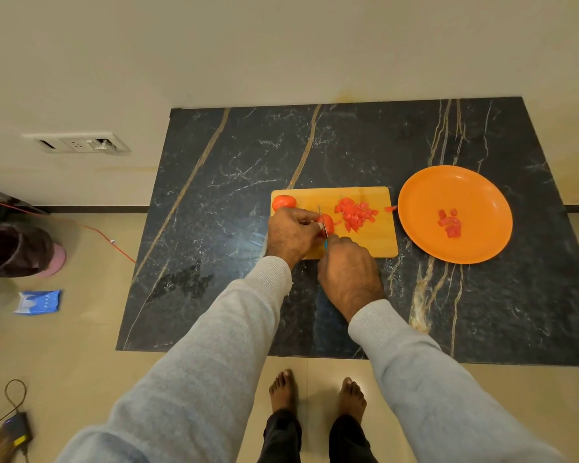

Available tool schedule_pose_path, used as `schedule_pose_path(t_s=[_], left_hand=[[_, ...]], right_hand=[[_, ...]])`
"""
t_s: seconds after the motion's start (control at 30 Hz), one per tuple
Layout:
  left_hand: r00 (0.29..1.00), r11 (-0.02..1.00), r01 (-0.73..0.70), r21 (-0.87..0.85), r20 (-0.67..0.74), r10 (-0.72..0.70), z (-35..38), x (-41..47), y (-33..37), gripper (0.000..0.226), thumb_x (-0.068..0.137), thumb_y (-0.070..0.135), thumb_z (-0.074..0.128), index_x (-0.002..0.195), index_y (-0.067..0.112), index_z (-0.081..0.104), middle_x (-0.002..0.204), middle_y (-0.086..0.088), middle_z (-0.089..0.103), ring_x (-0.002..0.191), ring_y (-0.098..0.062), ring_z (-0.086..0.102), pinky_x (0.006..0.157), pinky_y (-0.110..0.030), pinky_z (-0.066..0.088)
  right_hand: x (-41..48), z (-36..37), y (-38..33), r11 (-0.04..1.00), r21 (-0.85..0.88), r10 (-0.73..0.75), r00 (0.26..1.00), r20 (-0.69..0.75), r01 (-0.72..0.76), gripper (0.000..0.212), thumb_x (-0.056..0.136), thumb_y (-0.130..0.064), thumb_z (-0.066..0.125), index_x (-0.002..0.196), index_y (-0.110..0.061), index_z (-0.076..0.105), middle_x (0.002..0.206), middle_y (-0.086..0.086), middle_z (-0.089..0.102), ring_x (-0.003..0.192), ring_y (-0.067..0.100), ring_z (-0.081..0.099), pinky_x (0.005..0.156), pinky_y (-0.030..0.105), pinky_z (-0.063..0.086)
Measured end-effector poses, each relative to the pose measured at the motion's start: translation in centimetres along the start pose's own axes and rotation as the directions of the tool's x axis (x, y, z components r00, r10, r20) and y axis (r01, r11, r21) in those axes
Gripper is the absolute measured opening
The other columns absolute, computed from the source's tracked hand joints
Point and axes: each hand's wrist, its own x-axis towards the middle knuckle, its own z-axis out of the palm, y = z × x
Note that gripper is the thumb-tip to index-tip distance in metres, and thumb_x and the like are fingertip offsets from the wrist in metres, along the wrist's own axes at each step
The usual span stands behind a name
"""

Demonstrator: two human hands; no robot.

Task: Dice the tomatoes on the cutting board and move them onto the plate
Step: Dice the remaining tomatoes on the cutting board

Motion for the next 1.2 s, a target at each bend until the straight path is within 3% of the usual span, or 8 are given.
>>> schedule_pose_path(t_s=[0.13, 0.27, 0.43, 0.63, 0.8, 1.0, 1.13, 1.2], left_hand=[[0.999, 0.998, -0.018, 0.064, -0.030, 0.020, 0.1, 0.0, -0.2, 0.023, 0.092, 0.020, 0.081, 0.115, 0.020, 0.081, 0.119, 0.006, 0.076, 0.086, 0.003, 0.065, 0.065, -0.006, 0.044], [1.000, 1.000, 0.006, 0.026, -0.031, -0.005, 0.4, 0.0, -0.3, 0.022, 0.091, 0.020, 0.082, 0.113, 0.021, 0.081, 0.117, 0.005, 0.077, 0.090, -0.009, 0.075, 0.085, -0.029, 0.064], [0.998, 0.995, 0.060, -0.083, -0.009, -0.061, 0.2, 0.0, -0.2, 0.022, 0.093, 0.009, 0.079, 0.115, 0.013, 0.080, 0.109, -0.004, 0.077, 0.071, -0.014, 0.078, 0.069, -0.029, 0.066], [0.996, 0.990, 0.084, -0.115, -0.006, -0.085, 0.2, -0.3, 0.2, 0.020, 0.091, 0.008, 0.081, 0.110, 0.013, 0.080, 0.107, -0.006, 0.075, 0.073, -0.018, 0.078, 0.068, -0.031, 0.066], [0.996, 0.991, 0.083, -0.106, -0.024, -0.086, 0.2, -0.4, 0.6, 0.020, 0.091, 0.009, 0.081, 0.110, 0.015, 0.077, 0.106, -0.003, 0.072, 0.080, -0.019, 0.078, 0.069, -0.034, 0.067], [0.999, 1.000, 0.025, -0.020, -0.039, -0.026, 0.4, -1.0, 0.3, 0.025, 0.096, 0.012, 0.075, 0.119, 0.022, 0.078, 0.116, 0.000, 0.073, 0.075, -0.016, 0.078, 0.075, -0.037, 0.067], [0.999, 0.992, -0.018, 0.121, -0.048, 0.024, 0.4, -1.4, 0.2, 0.033, 0.091, 0.021, 0.080, 0.123, 0.026, 0.078, 0.128, 0.004, 0.072, 0.105, -0.014, 0.072, 0.101, -0.038, 0.058], [0.998, 0.982, -0.050, 0.182, -0.026, 0.056, 0.2, -1.6, 0.3, 0.043, 0.086, 0.023, 0.085, 0.127, 0.026, 0.075, 0.131, 0.006, 0.071, 0.116, -0.014, 0.065, 0.107, -0.036, 0.051]], right_hand=[[0.6, 0.1, -0.1, 1.000, -0.014, -0.004, 1.000, 0.019, 0.005, 0.031, 0.095, -0.022, 0.058, 0.123, -0.009, 0.059, 0.101, 0.013, 0.065, 0.088, 0.035, 0.066, 0.067, 0.038, 0.050], [0.1, 0.3, 0.2, 0.999, -0.038, -0.014, 0.999, 0.031, 0.015, 0.033, 0.094, -0.023, 0.060, 0.124, -0.009, 0.059, 0.104, 0.013, 0.065, 0.089, 0.034, 0.067, 0.067, 0.037, 0.049], [-1.7, 1.6, 0.8, 0.997, -0.074, 0.001, 0.994, 0.113, 0.007, 0.034, 0.097, -0.028, 0.058, 0.128, -0.013, 0.054, 0.113, 0.010, 0.063, 0.095, 0.031, 0.066, 0.073, 0.038, 0.053], [-2.7, 1.5, 1.6, 0.997, -0.078, 0.024, 0.990, 0.138, -0.013, 0.036, 0.102, -0.030, 0.052, 0.133, -0.013, 0.053, 0.120, 0.009, 0.063, 0.101, 0.028, 0.066, 0.082, 0.037, 0.053], [-4.0, 1.4, 2.4, 0.995, -0.102, 0.018, 0.987, 0.157, -0.002, 0.036, 0.102, -0.028, 0.049, 0.135, -0.014, 0.053, 0.121, 0.007, 0.064, 0.101, 0.025, 0.067, 0.080, 0.033, 0.052], [-3.2, 1.2, 2.0, 0.995, -0.101, 0.020, 0.990, 0.143, -0.005, 0.030, 0.101, -0.024, 0.051, 0.129, -0.014, 0.055, 0.116, 0.008, 0.064, 0.097, 0.027, 0.067, 0.077, 0.037, 0.053], [-1.6, 1.0, 1.3, 0.994, -0.109, 0.001, 0.989, 0.151, 0.016, 0.027, 0.100, -0.021, 0.054, 0.126, -0.013, 0.053, 0.115, 0.010, 0.062, 0.099, 0.031, 0.066, 0.075, 0.040, 0.053], [-1.7, 1.1, 1.5, 0.994, -0.106, 0.005, 0.987, 0.163, 0.012, 0.028, 0.100, -0.021, 0.053, 0.127, -0.013, 0.052, 0.117, 0.010, 0.062, 0.100, 0.031, 0.066, 0.077, 0.040, 0.053]])
